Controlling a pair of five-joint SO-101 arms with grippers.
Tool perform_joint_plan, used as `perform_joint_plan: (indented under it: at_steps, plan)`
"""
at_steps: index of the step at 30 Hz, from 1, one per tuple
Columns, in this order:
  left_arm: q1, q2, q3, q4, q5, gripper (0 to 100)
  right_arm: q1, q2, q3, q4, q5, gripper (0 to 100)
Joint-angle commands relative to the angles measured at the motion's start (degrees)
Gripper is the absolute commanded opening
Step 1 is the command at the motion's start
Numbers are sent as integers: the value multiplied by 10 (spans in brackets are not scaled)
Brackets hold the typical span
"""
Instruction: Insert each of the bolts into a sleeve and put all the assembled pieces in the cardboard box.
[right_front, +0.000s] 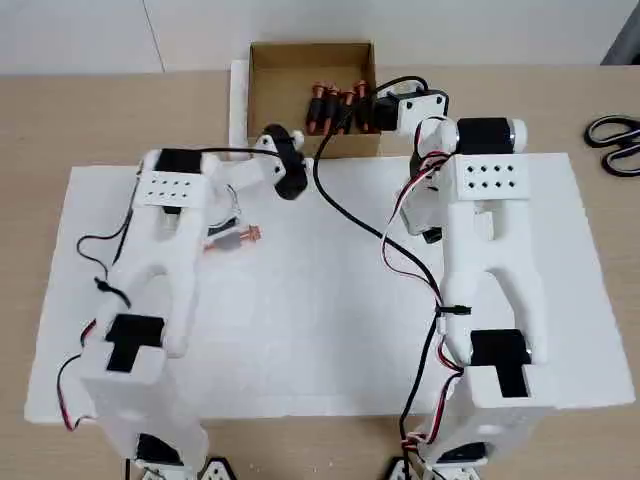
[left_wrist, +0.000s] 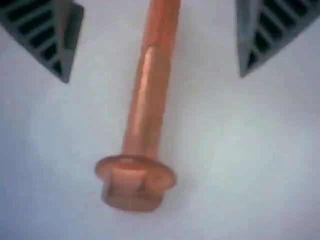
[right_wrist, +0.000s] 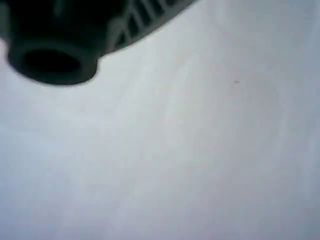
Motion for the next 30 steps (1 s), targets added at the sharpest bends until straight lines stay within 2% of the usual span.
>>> perform_joint_plan:
  at_steps: [1, 12, 21, 30]
  plan:
    - [11, 19, -10, -10, -6, 193, 0, -35, -3, 4, -5, 4]
    - [13, 69, -22, -26, -6, 165, 0, -35, -3, 4, -5, 4]
    - [32, 98, -22, -21, -7, 36, 0, -35, 4, 4, -5, 4]
    - [54, 94, -45, 57, -6, 5, 0, -36, 24, 1, -6, 4]
